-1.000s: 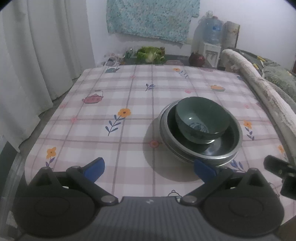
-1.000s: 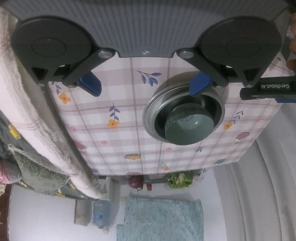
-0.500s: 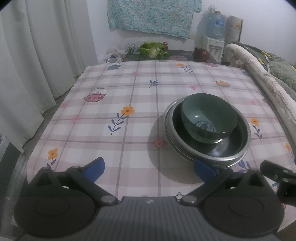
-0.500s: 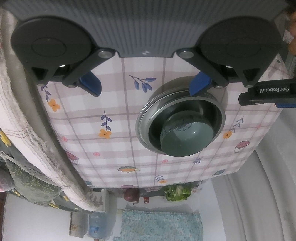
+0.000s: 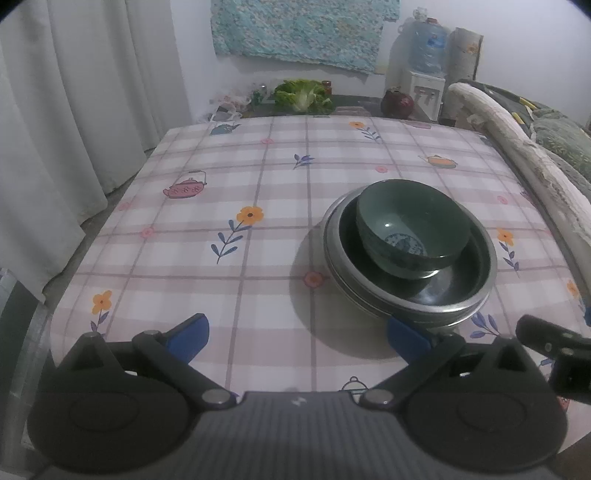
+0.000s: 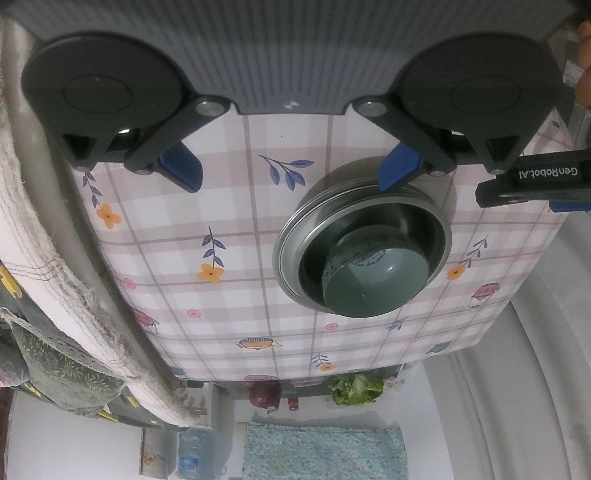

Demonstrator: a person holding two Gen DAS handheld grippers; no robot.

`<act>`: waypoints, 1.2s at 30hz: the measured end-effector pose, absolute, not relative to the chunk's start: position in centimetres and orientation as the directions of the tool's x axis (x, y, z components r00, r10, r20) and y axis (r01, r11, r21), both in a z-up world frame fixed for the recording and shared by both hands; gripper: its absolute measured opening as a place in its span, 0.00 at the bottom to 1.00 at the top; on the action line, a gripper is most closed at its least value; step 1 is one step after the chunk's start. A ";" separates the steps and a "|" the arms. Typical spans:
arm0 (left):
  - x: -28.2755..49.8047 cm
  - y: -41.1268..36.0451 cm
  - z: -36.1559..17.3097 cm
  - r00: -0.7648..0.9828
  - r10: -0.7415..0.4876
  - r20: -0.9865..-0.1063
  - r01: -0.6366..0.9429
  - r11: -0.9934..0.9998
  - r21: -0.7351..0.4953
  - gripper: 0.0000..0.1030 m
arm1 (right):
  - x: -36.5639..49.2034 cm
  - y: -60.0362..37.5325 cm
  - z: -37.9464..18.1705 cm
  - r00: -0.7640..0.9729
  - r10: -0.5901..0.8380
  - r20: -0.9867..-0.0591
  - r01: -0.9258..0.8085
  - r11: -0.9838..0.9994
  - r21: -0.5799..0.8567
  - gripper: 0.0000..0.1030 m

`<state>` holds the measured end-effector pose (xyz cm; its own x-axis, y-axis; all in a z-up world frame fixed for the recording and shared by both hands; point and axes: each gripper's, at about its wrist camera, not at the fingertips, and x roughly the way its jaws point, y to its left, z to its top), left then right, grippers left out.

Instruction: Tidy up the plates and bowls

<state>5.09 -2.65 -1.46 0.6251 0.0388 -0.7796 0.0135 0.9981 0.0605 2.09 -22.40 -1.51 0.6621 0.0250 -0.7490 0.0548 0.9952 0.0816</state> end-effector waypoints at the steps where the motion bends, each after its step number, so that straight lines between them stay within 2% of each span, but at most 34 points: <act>1: 5.1 -2.7 -1.5 0.626 0.039 -0.779 0.013 0.998 0.060 1.00 | 2.1 -22.4 -1.5 0.662 0.025 -0.749 0.055 0.995 0.081 0.99; 36: 4.9 -2.9 -1.1 0.627 0.037 -0.778 0.014 0.998 0.059 1.00 | 2.0 -21.9 -0.7 0.661 0.027 -0.750 0.044 0.996 0.075 0.99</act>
